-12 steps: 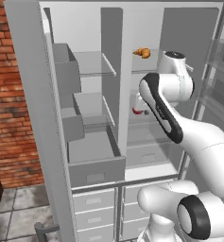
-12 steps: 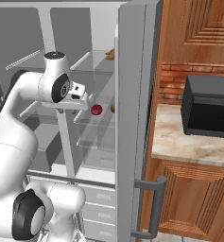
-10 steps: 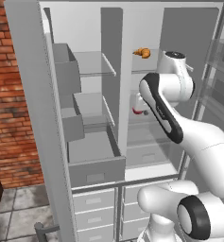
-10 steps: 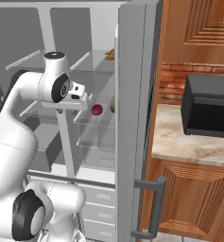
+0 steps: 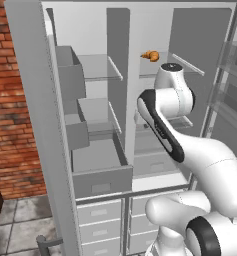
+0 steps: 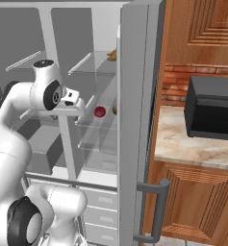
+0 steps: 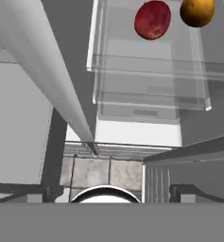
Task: Take the mango and pear from the fridge shelf and place them in the freezer drawer to begin freezing them.
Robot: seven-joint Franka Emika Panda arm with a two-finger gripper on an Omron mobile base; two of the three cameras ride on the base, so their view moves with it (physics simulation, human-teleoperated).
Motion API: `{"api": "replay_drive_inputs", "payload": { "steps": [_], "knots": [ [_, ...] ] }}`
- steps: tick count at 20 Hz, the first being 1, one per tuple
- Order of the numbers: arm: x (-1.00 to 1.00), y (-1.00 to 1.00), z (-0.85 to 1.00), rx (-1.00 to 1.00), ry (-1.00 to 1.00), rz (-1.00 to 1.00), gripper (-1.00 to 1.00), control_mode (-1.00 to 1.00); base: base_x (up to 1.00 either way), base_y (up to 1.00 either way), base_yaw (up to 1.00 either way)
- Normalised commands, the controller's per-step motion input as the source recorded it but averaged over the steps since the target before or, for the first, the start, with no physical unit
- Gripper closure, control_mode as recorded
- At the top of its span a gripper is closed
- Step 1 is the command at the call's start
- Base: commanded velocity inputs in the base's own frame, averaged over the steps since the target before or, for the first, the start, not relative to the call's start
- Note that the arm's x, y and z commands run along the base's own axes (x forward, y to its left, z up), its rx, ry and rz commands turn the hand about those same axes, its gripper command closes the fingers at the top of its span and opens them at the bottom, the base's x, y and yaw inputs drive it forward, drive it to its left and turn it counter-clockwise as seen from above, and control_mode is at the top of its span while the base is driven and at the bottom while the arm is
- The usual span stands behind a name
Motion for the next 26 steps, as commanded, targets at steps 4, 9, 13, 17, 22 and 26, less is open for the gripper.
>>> {"api": "replay_drive_inputs", "payload": {
  "steps": [4,9,13,17,22,26],
  "knots": [
    [0.38,-0.48,-0.03,0.05,-0.02,-0.07,-1.0,-1.0,0.0,0.0,0.0],
    [0.59,-0.37,-0.01,0.08,-0.01,0.0,-1.0,-1.0,0.0,0.0,0.0],
    [0.5,0.01,-0.19,0.0,-0.03,0.0,-1.0,-1.0,0.0,0.0,0.0],
    [0.35,0.03,-0.34,0.01,0.0,0.0,-1.0,-1.0,0.0,0.0,0.0],
    [0.37,0.0,-0.2,0.05,0.0,0.0,-1.0,-1.0,0.0,0.0,0.0],
    [0.18,-0.15,-0.07,0.09,0.0,0.0,-1.0,-1.0,0.0,0.0,0.0]
  ]
}}
